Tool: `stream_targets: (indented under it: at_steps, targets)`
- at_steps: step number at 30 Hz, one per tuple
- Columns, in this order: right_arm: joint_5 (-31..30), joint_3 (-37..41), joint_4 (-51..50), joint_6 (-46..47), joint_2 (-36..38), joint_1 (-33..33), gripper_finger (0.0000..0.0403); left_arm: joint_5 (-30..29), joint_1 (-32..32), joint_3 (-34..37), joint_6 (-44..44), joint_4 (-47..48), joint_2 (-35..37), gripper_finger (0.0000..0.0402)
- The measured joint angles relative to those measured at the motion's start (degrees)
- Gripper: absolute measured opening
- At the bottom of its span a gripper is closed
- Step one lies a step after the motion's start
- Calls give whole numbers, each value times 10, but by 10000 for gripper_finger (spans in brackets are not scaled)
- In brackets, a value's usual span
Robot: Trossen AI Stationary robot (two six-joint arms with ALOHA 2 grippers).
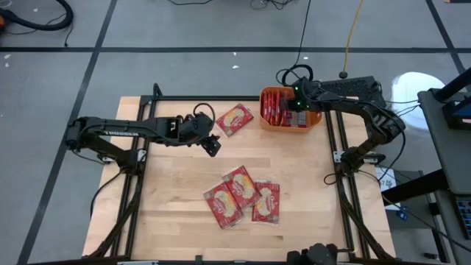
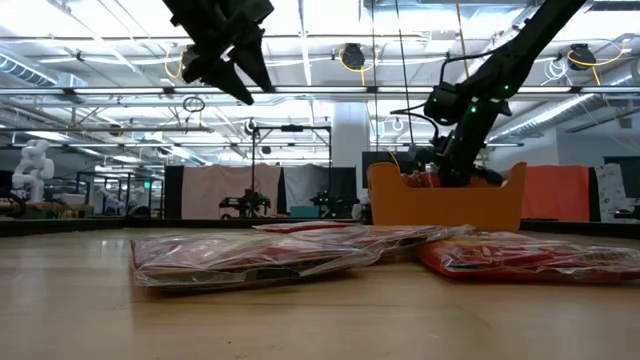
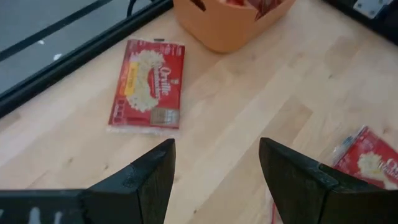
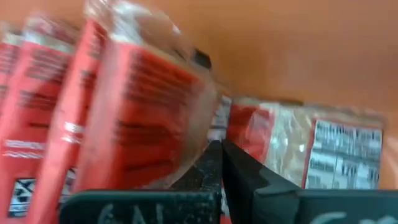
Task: Sort popcorn bags into baskets
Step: Put the red popcorn bag into the orange bin
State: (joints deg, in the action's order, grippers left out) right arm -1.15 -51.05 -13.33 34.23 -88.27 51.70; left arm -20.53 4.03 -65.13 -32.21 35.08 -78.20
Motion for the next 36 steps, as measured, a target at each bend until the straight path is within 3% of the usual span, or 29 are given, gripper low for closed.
stream_targets:
  at_steps: [5,15,26,33,36]
  targets:
    - [28,0,49,-39,1,0,1,0,0,1,-5,2,-2,234]
    - [43,0,50,-37,13,0,0,0,1,1,-6,-2,-2,234]
    - [45,-1,23,-37,127,0,0,0,1,1,11,-2,-2,234]
    - [130,-1,4,-30,221,-41,0,0,4,0,17,-2,-2,234]
    - [134,-1,-8,-9,263,-80,0,0,12,0,17,-2,-2,234]
